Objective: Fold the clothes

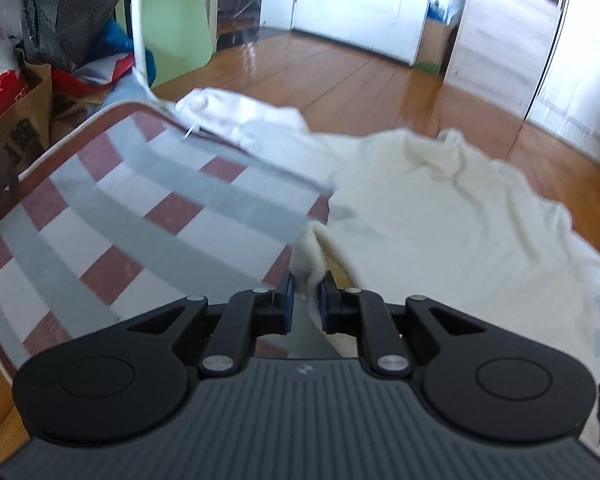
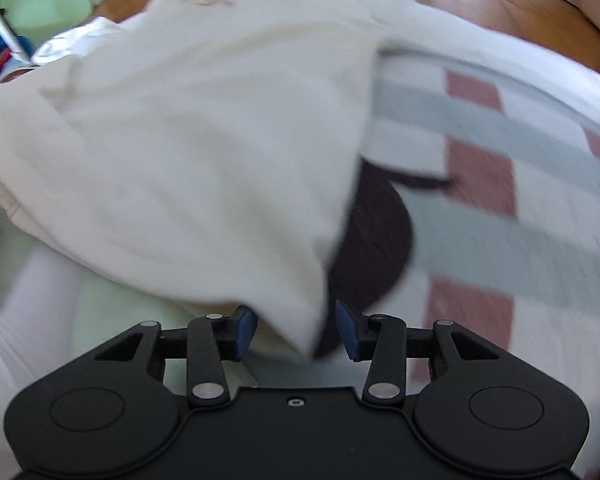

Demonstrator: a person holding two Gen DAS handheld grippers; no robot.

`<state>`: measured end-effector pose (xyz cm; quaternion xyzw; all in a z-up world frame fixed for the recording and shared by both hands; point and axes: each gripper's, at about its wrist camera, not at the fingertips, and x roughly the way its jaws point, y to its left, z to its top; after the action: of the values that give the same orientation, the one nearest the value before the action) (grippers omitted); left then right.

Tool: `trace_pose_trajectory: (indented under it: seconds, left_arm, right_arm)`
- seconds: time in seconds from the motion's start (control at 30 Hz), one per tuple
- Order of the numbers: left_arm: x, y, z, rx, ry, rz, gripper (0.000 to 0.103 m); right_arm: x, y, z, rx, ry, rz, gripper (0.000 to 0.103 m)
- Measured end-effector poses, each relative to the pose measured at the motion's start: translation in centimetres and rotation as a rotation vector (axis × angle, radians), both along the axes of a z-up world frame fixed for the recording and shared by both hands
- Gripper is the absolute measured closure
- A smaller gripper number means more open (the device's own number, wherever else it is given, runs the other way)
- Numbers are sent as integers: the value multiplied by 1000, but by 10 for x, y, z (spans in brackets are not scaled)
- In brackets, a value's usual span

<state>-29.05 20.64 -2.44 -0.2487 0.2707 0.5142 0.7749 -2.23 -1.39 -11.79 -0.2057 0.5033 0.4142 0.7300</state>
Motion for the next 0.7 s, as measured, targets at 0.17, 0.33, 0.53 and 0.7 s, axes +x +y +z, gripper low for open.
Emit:
trace_pose_trajectory:
  seconds: [0.17, 0.33, 0.53, 0.7]
  left_arm:
    - [4, -2, 10, 102, 97, 16, 97]
    - [4, 14, 19, 7, 42, -81, 97]
    - [16, 38, 26, -132, 51, -227, 93]
    - [38, 64, 22, -196, 186, -342, 78]
  right_arm:
    - [-8, 0, -2, 60, -132, -22, 59]
    - [-15, -5, 50, 190, -241, -13, 99]
    - [-39, -36, 77, 116, -351, -46, 100]
    - [-42, -23, 37, 46, -325, -23, 100]
